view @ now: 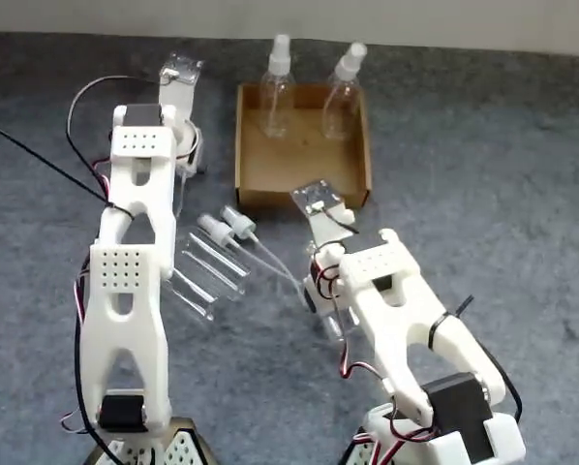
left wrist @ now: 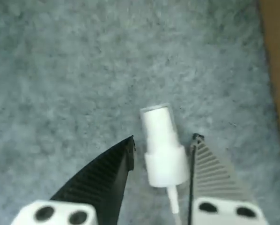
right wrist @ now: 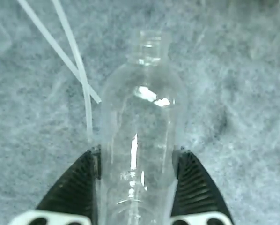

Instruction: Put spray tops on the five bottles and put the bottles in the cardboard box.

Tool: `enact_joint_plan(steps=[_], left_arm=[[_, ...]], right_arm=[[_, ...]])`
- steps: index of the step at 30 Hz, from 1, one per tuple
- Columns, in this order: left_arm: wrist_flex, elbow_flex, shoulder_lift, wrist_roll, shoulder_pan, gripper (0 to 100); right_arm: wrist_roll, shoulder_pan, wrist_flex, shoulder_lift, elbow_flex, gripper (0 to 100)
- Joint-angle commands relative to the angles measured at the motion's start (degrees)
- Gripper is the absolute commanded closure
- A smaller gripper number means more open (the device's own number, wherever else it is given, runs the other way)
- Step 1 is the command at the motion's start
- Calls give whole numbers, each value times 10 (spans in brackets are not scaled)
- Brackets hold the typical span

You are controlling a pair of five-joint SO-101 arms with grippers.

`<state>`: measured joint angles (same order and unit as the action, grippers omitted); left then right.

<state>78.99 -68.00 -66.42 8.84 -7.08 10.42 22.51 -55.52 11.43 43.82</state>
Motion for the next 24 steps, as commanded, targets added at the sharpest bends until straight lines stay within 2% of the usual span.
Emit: enact_joint_plan(steps=[1, 7, 12, 15, 19, 22, 24], left_arm=[[-5, -4, -3, 6, 15, 902], [4, -11, 2, 8, 7, 993], [136, -115, 66, 12, -6, 997], [237, -170, 117, 43, -11, 997], [241, -76, 204, 47, -61, 997], [241, 96, 278, 55, -100, 997], [240, 232, 333, 101, -120, 997]], right_arm=[[4, -5, 6, 14, 6, 993], [4, -5, 6, 14, 6, 993], [4, -6, 6, 14, 6, 993], [4, -6, 6, 14, 6, 993], [4, -6, 6, 14, 6, 993], [4, -6, 6, 14, 6, 993], [4, -6, 6, 14, 6, 993]])
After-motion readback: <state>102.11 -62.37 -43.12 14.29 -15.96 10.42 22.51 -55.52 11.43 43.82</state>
